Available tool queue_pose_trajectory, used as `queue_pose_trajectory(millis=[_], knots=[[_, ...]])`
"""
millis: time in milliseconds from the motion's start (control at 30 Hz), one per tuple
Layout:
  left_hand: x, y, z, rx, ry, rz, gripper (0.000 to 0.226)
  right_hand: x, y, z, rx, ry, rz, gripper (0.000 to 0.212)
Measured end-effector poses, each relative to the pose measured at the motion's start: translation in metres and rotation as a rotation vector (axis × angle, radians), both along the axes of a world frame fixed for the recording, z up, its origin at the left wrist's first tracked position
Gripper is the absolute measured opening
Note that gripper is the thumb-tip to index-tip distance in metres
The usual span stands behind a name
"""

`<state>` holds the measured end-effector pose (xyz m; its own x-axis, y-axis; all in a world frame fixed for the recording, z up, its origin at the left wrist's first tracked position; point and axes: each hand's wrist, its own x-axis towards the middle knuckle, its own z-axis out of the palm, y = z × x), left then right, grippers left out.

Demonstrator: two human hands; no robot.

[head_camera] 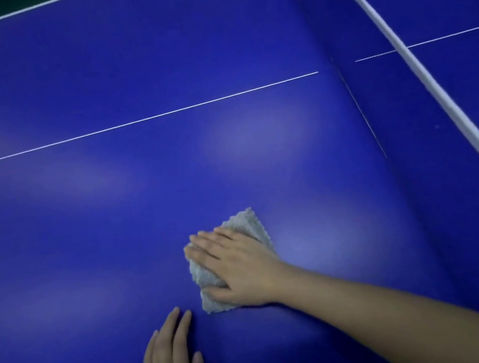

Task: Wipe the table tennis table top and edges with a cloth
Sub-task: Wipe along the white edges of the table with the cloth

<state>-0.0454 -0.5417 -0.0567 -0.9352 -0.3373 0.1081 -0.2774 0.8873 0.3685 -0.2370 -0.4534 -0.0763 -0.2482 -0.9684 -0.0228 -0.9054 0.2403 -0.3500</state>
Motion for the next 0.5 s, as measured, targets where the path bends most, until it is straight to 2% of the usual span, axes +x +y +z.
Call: queue_pose_trajectory(millis=[67,133,200,300,400,500], knots=[[0.002,0.008,0.005,-0.020,0.010,0.089,0.048,-0.014,0.021,0.004,-0.011,-0.008,-0.066,0.064],[0.012,0.009,0.007,0.004,0.032,0.177,0.052,-0.057,0.040,0.008,-0.029,0.038,-0.294,0.057],[0.035,0.003,0.009,0.049,0.056,0.228,0.055,-0.107,0.061,0.007,0.033,0.165,-0.578,0.057],[0.085,-0.021,0.013,0.066,-0.062,0.443,0.076,-0.147,0.071,0.003,0.110,0.170,-0.828,0.062],[0.136,-0.037,0.013,0.118,-0.255,0.668,0.097,-0.129,0.040,0.005,0.134,0.156,-0.784,0.065],[0.163,-0.030,0.007,0.055,-0.276,0.712,0.086,-0.050,0.004,0.010,0.125,0.153,-0.507,0.067]])
